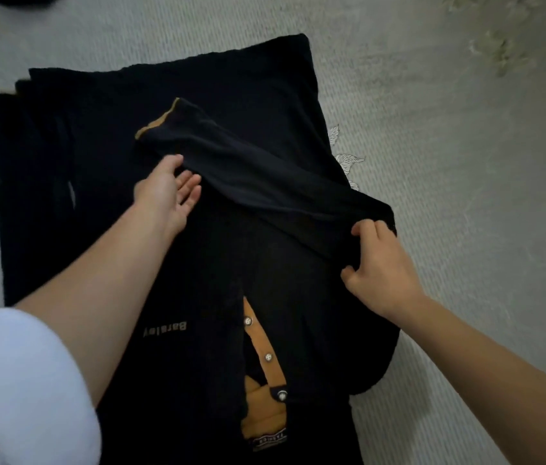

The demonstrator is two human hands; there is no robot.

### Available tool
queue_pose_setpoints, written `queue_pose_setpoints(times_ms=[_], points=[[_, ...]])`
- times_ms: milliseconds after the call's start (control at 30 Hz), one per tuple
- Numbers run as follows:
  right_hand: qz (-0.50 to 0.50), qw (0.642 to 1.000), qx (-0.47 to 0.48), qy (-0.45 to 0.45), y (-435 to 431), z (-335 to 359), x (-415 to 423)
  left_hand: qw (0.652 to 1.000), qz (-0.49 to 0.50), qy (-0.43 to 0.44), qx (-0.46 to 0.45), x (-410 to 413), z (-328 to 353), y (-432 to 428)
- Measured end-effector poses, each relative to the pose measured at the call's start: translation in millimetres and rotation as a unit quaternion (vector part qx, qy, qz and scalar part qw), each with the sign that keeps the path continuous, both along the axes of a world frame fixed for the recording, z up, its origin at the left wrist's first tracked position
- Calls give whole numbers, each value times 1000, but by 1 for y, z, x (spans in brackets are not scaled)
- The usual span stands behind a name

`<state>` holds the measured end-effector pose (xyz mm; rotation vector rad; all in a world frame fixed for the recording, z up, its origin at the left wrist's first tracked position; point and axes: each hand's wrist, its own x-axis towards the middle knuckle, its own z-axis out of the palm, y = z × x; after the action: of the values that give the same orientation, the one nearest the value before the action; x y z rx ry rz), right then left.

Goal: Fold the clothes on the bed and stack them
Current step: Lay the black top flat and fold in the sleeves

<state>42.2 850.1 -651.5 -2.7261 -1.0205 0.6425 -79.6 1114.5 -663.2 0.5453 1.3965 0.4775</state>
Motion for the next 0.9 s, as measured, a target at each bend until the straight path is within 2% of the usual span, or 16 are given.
queue_pose_setpoints(times_ms=[167,333,467,600,667,767,900], points=[[44,999,26,20,-9,4,0,998,-60,31,6,22,6,19],[71,995,45,58,3,5,0,987,-19,-9,157,6,18,42],[122,990,68,-30,24,-2,-4,956,-141,127,224,-27,5,49],[175,983,-45,-3,45,-12,-18,937,-170,162,258,-51,-7,49],[184,982,-41,-20,55,-14,-29,905,-204,226,298,-71,-8,51],[195,980,8,-27,84,-10,-53,836,-222,301,402,-112,0,50],[284,959,22,2,129,-12,-102,785,-186,360,469,-183,10,45]])
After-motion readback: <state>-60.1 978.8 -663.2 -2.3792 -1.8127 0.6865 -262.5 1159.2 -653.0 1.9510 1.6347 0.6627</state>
